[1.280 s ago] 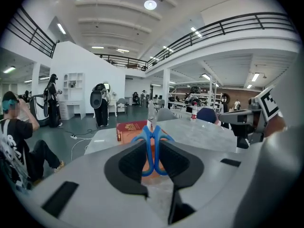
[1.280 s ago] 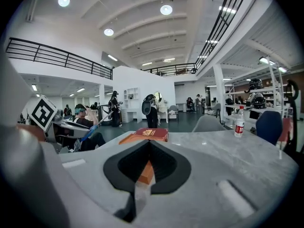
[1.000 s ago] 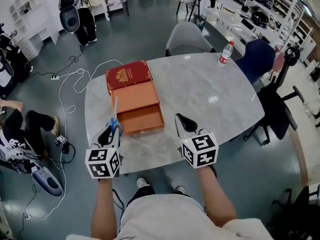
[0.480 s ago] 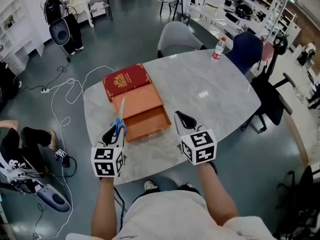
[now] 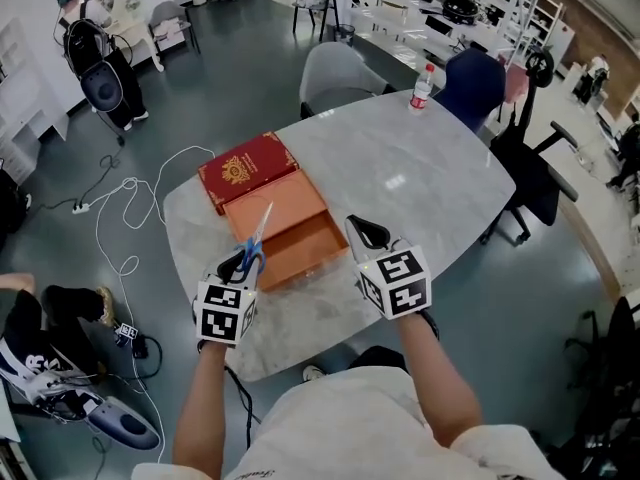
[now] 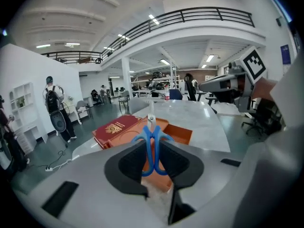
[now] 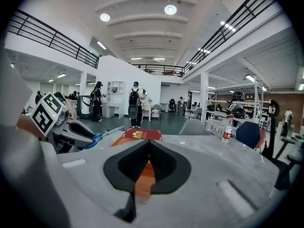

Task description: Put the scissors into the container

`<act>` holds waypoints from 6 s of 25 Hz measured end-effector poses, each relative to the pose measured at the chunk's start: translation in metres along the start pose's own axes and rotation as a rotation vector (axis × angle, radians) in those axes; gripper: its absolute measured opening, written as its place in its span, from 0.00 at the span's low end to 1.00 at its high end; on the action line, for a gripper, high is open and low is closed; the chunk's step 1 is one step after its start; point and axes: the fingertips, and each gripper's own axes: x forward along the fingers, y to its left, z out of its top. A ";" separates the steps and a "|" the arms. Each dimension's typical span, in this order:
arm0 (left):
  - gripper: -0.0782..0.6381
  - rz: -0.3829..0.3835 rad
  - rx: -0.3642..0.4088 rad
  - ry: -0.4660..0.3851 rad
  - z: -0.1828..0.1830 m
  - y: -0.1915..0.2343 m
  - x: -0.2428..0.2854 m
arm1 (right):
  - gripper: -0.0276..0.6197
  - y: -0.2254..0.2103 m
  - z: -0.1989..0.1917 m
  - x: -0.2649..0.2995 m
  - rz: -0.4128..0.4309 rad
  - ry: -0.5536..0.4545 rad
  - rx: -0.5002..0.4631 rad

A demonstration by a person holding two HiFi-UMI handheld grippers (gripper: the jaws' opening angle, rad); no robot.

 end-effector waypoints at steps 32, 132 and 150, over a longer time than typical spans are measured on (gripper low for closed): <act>0.22 -0.241 0.322 0.347 -0.040 -0.041 0.116 | 0.05 -0.057 -0.033 0.057 0.016 0.052 0.092; 0.17 0.131 -0.139 0.016 0.012 0.034 0.000 | 0.05 -0.012 -0.021 0.040 0.148 0.042 0.038; 0.15 0.276 -0.266 -0.224 0.011 0.043 -0.078 | 0.05 0.010 0.001 -0.003 0.127 -0.044 0.025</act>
